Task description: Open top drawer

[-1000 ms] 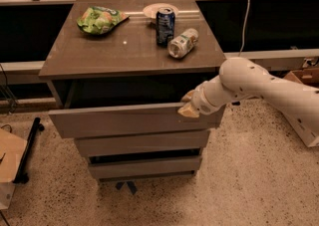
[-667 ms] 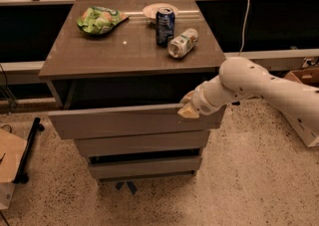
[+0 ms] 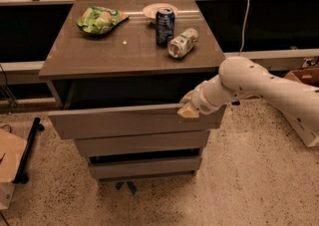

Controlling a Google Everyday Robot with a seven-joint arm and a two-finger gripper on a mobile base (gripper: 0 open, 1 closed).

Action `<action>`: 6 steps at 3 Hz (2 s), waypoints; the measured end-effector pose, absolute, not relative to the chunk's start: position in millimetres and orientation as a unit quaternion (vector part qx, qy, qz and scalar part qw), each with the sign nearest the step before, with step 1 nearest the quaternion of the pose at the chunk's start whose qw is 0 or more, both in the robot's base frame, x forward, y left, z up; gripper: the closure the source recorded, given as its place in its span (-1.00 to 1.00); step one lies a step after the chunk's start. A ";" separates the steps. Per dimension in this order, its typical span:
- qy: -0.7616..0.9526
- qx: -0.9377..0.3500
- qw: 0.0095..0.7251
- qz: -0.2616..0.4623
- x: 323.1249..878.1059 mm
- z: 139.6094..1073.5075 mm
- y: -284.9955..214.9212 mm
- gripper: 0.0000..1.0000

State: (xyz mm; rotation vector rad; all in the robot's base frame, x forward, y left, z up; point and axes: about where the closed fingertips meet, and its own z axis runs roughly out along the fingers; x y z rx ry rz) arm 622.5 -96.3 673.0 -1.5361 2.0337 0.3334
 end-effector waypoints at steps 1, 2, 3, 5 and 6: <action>0.759 -0.574 0.282 0.124 622.4 672.9 -96.2 -0.29; 0.759 -0.574 0.281 0.124 622.4 672.9 -96.2 -0.77; 0.770 -0.573 0.258 0.107 613.6 670.1 -105.0 -1.00; 0.789 -0.569 0.211 0.096 607.8 646.4 -115.3 -1.00; 0.791 -0.571 0.195 0.102 606.7 638.0 -117.2 -0.65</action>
Offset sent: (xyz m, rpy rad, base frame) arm -0.0208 -0.0253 0.0047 -0.1315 0.0411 -0.0268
